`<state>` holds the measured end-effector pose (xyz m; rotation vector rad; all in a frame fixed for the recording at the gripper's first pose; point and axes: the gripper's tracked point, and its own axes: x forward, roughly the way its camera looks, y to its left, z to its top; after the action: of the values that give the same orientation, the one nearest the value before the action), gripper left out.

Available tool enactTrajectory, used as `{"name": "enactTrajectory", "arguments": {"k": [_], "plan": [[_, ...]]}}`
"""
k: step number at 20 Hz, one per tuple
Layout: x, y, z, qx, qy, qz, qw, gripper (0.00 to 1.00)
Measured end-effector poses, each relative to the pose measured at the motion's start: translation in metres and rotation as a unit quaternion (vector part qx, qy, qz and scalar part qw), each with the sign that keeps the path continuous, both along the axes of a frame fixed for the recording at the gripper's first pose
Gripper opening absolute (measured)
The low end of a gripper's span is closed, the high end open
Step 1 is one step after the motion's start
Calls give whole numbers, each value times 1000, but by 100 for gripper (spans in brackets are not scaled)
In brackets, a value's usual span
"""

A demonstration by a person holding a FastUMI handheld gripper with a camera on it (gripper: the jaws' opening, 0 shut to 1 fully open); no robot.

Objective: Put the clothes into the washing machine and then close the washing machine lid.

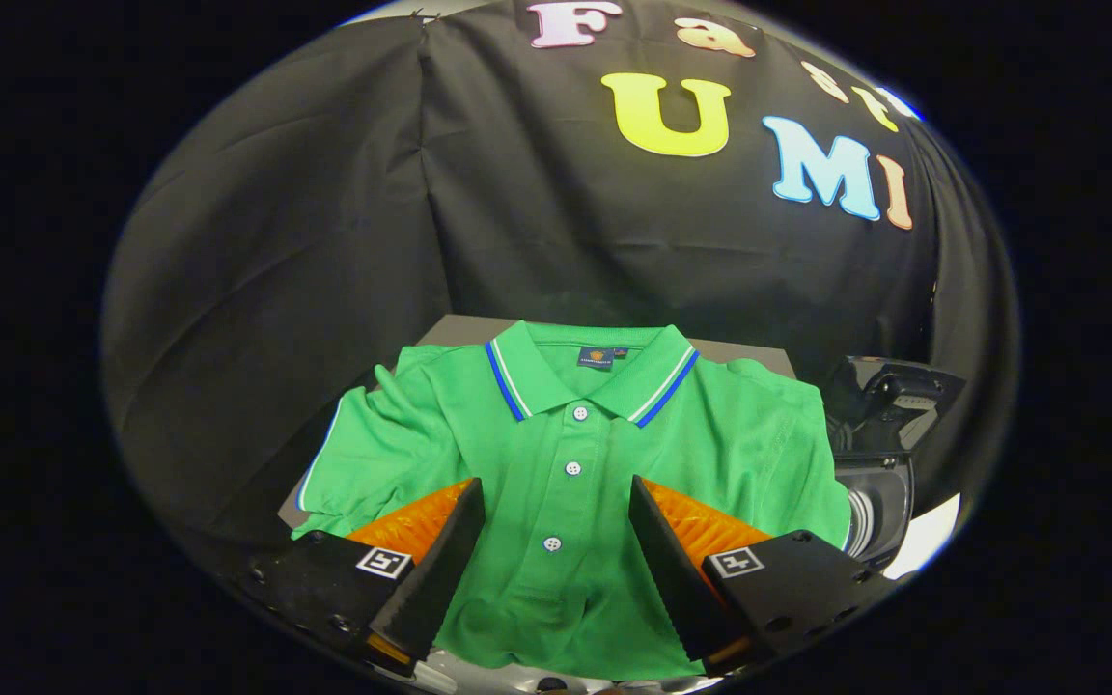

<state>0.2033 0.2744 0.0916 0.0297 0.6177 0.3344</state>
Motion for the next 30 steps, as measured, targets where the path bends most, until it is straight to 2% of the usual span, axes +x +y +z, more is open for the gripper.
{"name": "enactTrajectory", "arguments": {"k": [3, 7, 12, 13, 15, 17, 18, 19, 21, 25, 30], "plan": [[0, 0, -15, -18, 15, -5, 1000, 96], [3, 2, -17, -11, 17, -5, 1000, 98], [2, 4, -18, -26, 47, 22, 998, 97], [2, 4, -19, -30, 53, 25, 998, 86], [1, 7, -17, -27, 56, 36, 997, 86], [4, 9, -16, 2, 65, 21, 998, 25], [5, 10, -18, 2, 66, 28, 997, 24], [6, 10, -14, 0, 61, 45, 997, 18], [5, 11, -14, 31, 68, 41, 996, 4], [5, 7, -11, 61, 105, 48, 991, 4], [3, -3, 14, 66, 95, 54, 992, 4]]}}
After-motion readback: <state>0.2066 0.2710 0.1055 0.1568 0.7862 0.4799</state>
